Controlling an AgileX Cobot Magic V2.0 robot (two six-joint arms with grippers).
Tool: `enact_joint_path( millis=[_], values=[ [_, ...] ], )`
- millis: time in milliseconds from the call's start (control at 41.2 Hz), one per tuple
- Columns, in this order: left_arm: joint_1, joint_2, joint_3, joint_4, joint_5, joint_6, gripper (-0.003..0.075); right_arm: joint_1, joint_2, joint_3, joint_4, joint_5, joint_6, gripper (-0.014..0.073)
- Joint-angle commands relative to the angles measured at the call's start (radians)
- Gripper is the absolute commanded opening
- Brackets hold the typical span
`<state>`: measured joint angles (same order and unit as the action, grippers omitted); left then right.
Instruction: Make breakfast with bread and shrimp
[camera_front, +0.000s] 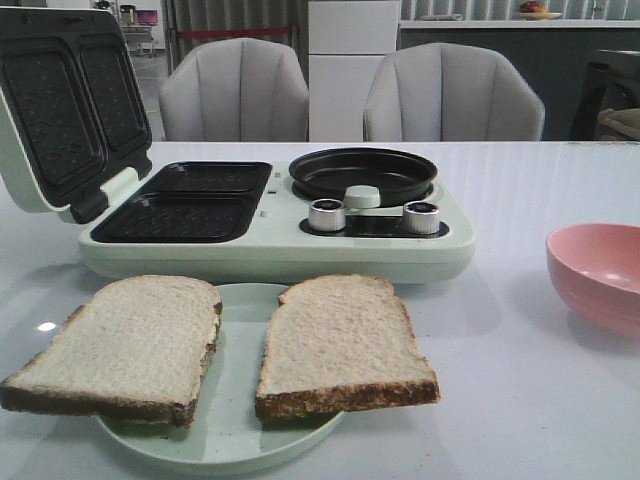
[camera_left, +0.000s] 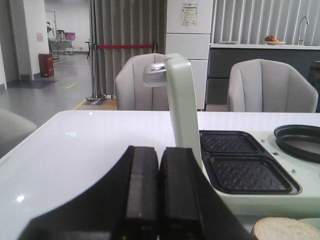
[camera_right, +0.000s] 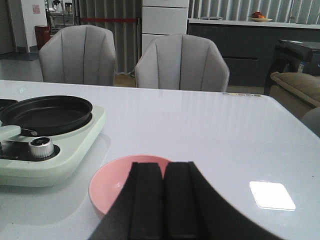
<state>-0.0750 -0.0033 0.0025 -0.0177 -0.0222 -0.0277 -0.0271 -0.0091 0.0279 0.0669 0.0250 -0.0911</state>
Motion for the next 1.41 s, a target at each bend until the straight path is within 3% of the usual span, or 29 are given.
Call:
enact_joint_path(
  millis=[0,218,364,607,873,1140,1383],
  values=[
    [-0.001,-0.021,0.006,-0.006,-0.134,-0.001,0.0101,0.001,-0.023,-0.017,0.001,-0.103,-0.005,0.0047],
    [-0.001,-0.021,0.005,-0.008,-0.174,-0.001,0.0101,0.001,-0.023,-0.025,0.005,-0.122,-0.005,0.0047],
    [-0.001,-0.021,-0.042,-0.013,-0.200,-0.001,0.0101,0.001,-0.023,-0.112,0.065,-0.086,-0.005,0.0047],
    [-0.001,0.022,-0.345,-0.011,0.071,-0.001,0.0101,0.001,0.028,-0.363,0.070,0.130,-0.005,0.0047],
    [-0.001,0.200,-0.637,-0.009,0.334,-0.001,0.0101,0.001,0.252,-0.585,0.070,0.336,-0.005,0.0047],
    [-0.001,0.335,-0.634,-0.009,0.460,-0.001,0.0101,0.001,0.418,-0.584,0.070,0.473,-0.005,0.0047],
    [-0.001,0.411,-0.567,-0.018,0.484,-0.001,0.0101,0.001,0.511,-0.581,0.070,0.532,-0.005,0.0047]
  ],
)
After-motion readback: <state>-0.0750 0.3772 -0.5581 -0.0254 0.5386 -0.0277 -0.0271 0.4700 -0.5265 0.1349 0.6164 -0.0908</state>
